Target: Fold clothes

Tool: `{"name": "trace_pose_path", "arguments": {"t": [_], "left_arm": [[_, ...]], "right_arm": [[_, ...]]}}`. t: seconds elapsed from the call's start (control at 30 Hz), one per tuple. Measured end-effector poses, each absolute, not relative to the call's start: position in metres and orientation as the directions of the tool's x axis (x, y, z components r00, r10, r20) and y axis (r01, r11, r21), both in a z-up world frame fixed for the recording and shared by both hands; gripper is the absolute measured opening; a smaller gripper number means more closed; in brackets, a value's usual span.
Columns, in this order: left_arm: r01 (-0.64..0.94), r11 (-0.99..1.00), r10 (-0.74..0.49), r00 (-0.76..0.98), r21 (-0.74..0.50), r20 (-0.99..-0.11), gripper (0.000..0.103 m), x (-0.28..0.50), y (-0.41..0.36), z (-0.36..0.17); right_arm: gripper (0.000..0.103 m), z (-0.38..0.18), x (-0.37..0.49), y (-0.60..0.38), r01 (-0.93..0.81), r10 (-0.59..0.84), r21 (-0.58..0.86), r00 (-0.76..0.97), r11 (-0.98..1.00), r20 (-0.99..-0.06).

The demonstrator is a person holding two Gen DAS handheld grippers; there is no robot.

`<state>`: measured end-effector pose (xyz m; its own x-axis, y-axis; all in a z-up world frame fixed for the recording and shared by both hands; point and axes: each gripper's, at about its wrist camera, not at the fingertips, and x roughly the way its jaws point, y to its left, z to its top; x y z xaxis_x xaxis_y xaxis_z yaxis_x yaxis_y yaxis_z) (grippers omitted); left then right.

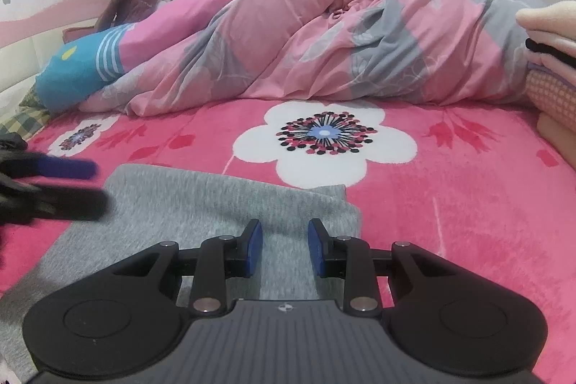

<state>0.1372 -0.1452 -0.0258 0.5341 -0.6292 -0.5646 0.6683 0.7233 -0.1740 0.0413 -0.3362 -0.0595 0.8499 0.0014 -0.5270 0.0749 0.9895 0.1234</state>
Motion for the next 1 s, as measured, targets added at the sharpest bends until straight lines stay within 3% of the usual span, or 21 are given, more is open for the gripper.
{"name": "trace_pose_path", "arguments": {"t": [0.17, 0.33, 0.57, 0.7, 0.8, 1.0], "left_arm": [[0.688, 0.714, -0.616, 0.529, -0.130, -0.584, 0.103, 0.136, -0.149, -0.037], [0.700, 0.703, -0.642, 0.547, -0.128, -0.537, 0.103, 0.129, -0.138, -0.037], [0.669, 0.741, -0.591, 0.601, -0.066, -0.538, 0.103, 0.089, -0.123, -0.019], [0.647, 0.762, -0.554, 0.633, -0.023, -0.541, 0.103, 0.070, -0.119, -0.026], [0.633, 0.770, -0.560, 0.606, -0.085, -0.565, 0.103, 0.075, -0.120, -0.039], [0.579, 0.774, -0.600, 0.544, -0.255, -0.587, 0.103, 0.095, -0.111, -0.052]], "right_arm": [[0.031, -0.062, 0.041, -0.337, 0.073, 0.004, 0.127, 0.855, 0.989, -0.519], [0.031, -0.063, 0.040, -0.338, 0.077, 0.005, 0.139, 0.859, 0.987, -0.511], [0.032, -0.052, 0.034, -0.328, 0.099, -0.043, 0.082, 0.855, 0.992, -0.517], [0.032, -0.040, 0.013, -0.321, 0.093, -0.033, 0.107, 0.884, 0.990, -0.466], [0.034, -0.056, 0.016, -0.317, 0.112, -0.053, 0.080, 0.845, 0.990, -0.532], [0.043, -0.063, 0.011, -0.331, 0.147, -0.029, 0.192, 0.858, 0.970, -0.512]]}}
